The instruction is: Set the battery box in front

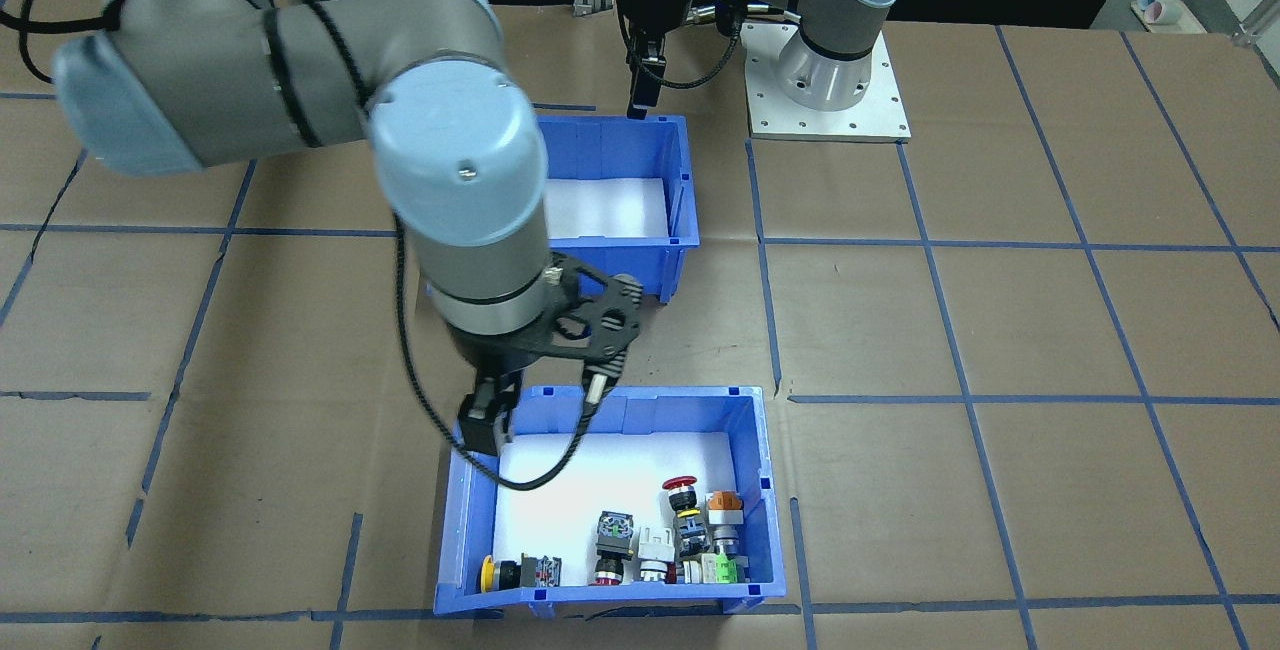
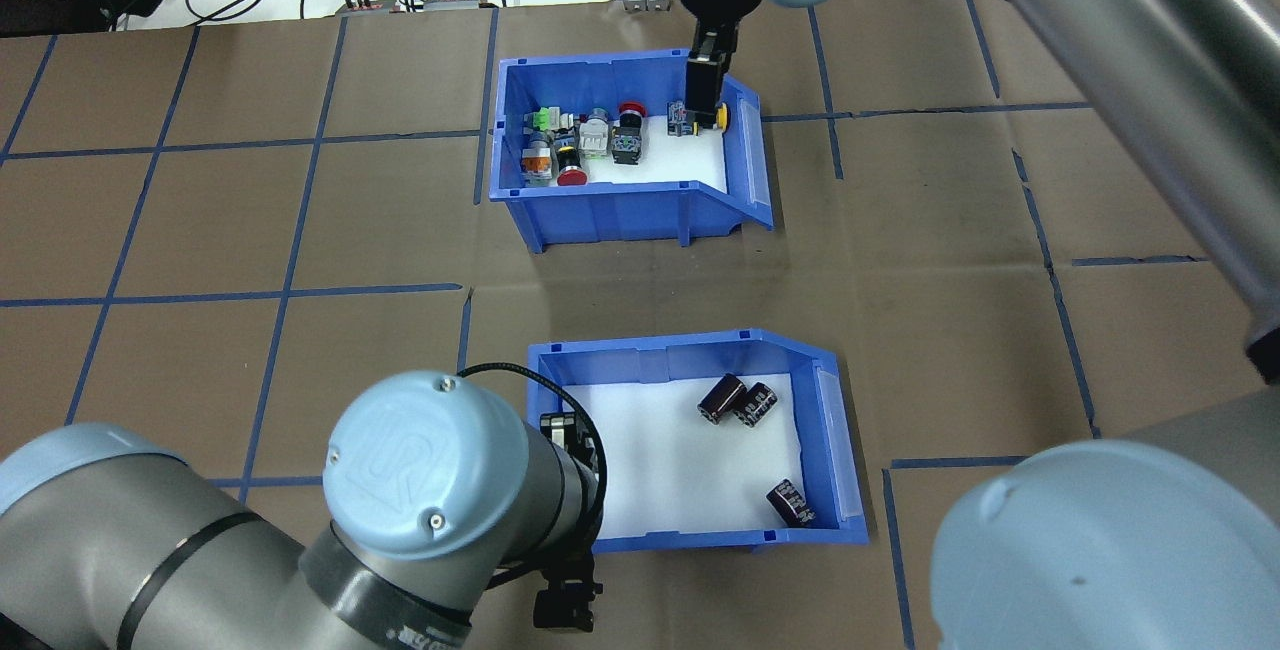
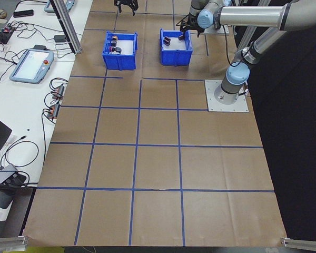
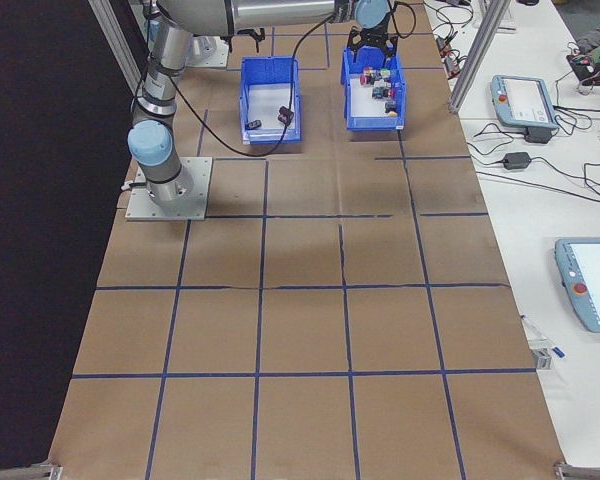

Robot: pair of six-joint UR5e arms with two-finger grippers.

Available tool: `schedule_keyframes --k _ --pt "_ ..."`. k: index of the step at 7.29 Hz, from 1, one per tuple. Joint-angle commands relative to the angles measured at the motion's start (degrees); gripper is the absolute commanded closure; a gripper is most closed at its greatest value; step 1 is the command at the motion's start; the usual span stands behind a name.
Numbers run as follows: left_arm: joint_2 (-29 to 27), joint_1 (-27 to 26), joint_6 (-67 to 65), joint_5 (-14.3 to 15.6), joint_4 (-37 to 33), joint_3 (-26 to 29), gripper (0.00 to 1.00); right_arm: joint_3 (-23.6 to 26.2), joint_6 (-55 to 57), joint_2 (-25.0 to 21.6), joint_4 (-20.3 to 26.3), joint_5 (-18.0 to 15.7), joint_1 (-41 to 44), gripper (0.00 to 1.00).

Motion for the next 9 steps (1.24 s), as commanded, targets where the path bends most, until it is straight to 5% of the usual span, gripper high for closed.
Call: schedule_keyframes --k 1,3,6,7,8,9 --pt "-2.3 -3.3 -8.6 -0.2 5.9 -2.0 0.01 0.0 -0.8 4.0 -0.1 -0.3 7.7 0.00" --pt "-7.8 -6.4 -12.4 -0.6 11.1 -2.0 0.01 1.0 -1.3 7.9 -5.7 -3.4 9.9 0.00" --pt "-11.5 -7.4 -12.2 -0.4 13.0 -2.0 0.01 4.5 -2.4 9.6 -8.3 -3.4 10.1 0.00" --pt "-13.3 -7.4 -12.1 -0.1 16.5 -2.0 0.01 3.9 -2.3 9.6 -8.3 -3.6 10.0 0.15" --pt "-15.7 -7.4 -12.2 0.1 19.1 -2.1 0.01 3.8 -2.6 9.4 -8.3 -5.2 9.9 0.52" --pt "-17.5 -7.4 -12.1 0.1 19.4 -2.1 0.01 3.7 -2.8 9.2 -8.2 -6.7 9.6 0.78"
